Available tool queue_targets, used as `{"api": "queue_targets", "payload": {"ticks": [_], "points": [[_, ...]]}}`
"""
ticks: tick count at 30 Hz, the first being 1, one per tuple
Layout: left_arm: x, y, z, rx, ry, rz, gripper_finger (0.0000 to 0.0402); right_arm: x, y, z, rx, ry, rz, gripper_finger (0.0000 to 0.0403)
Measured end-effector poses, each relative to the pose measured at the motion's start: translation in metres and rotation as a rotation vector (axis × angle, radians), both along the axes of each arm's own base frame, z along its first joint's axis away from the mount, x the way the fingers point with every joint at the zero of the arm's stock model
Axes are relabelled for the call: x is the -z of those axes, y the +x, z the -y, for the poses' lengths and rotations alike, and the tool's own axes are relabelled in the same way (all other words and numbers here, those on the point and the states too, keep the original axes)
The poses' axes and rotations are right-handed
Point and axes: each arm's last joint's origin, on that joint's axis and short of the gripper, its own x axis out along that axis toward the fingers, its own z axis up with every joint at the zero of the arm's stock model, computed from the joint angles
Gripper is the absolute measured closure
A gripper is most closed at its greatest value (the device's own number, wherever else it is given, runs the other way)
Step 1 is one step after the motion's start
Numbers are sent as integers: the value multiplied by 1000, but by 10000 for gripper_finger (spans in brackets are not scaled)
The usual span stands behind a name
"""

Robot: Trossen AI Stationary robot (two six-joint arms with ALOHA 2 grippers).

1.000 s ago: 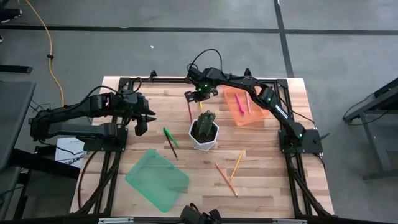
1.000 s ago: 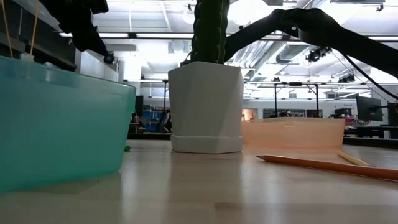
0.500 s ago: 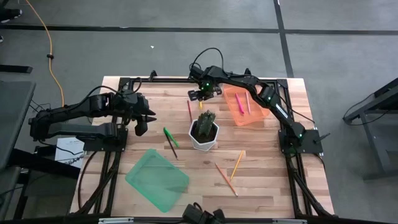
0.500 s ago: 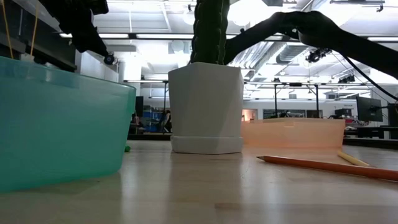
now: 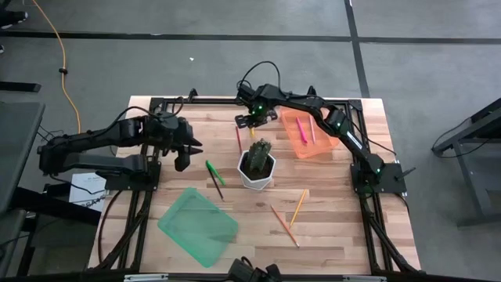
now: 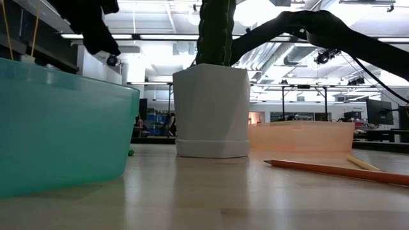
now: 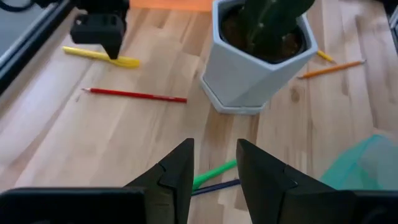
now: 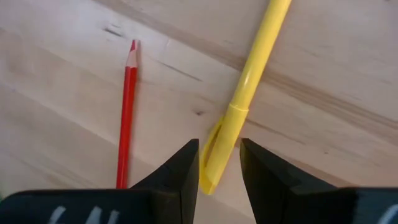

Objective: Sort pens & pencils
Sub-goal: Put the yellow pen into the orange bin

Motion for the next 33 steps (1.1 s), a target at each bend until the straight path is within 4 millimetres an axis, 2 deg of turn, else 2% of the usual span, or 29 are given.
{"api": "queue_targets", "payload": {"ticks": [11, 18, 33], "points": [[19, 37, -12, 105, -66, -22, 293, 0, 0, 0, 19, 1, -4, 295], [28, 52, -16, 131, -92, -29, 293, 0, 0, 0, 45, 9, -5, 295], [28, 53, -17, 134, -88, -13, 293, -1, 0, -3, 51, 29, -19, 295]]}}
